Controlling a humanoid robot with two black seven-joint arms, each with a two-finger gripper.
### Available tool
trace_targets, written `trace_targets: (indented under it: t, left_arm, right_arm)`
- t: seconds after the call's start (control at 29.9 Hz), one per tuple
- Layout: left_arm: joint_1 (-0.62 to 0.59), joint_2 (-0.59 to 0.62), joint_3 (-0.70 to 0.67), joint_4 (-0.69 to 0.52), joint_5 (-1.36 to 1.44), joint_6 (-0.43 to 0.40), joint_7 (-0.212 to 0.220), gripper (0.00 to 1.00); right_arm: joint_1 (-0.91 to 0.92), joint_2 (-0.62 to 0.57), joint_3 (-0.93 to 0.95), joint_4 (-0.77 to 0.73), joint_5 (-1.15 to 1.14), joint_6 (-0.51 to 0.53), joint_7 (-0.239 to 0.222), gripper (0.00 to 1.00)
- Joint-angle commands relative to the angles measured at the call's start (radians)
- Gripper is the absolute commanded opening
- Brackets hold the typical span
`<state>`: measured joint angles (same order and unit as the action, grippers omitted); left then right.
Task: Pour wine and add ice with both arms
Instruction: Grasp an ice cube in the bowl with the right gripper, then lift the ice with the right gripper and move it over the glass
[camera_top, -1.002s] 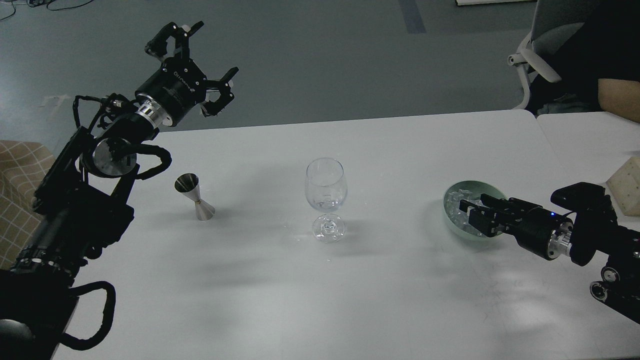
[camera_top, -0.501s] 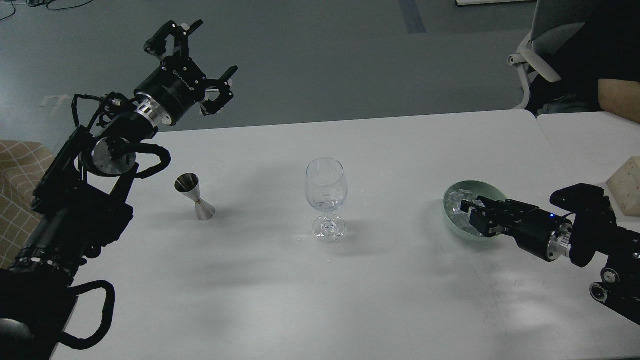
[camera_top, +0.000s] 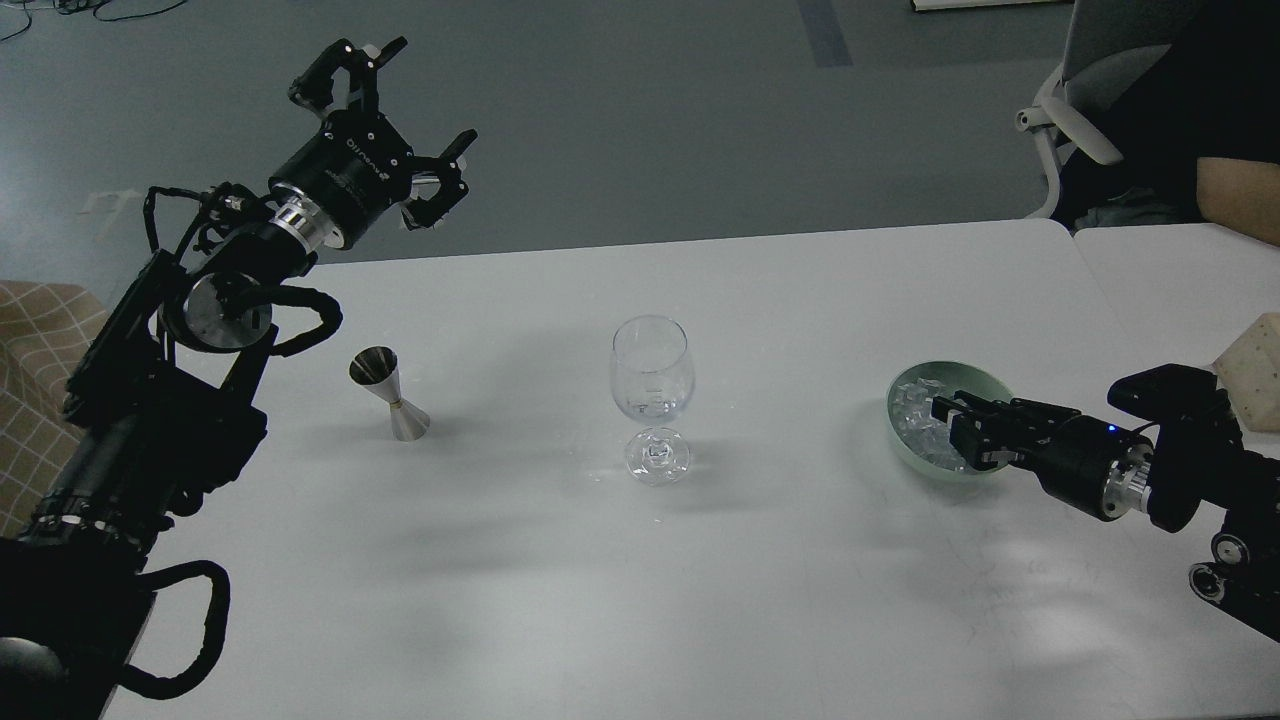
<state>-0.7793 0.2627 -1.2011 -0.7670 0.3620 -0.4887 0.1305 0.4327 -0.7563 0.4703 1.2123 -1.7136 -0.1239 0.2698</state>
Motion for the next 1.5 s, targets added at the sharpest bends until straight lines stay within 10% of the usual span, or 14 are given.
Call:
trace_targets:
  t: [0.0,0.7,1.47]
  left_arm:
    - [0.000,0.000,0.000,0.000,0.000,0.000,0.000,0.98]
    - [0.000,-0.002,0.000,0.000,0.000,0.000,0.000,0.98]
    - [-0.002,-0.003,0.000,0.000,0.005,0.000,0.001,0.98]
  right_arm:
    - [0.003,-0.026,0.002,0.016,0.002,0.000,0.000,0.08]
    - [0.288,-0.199,-0.004,0.239,0.002,0.050,-0.003,0.08]
    - [0.548,0.077,-0.007,0.242,-0.185,0.254,-0.003,0.08]
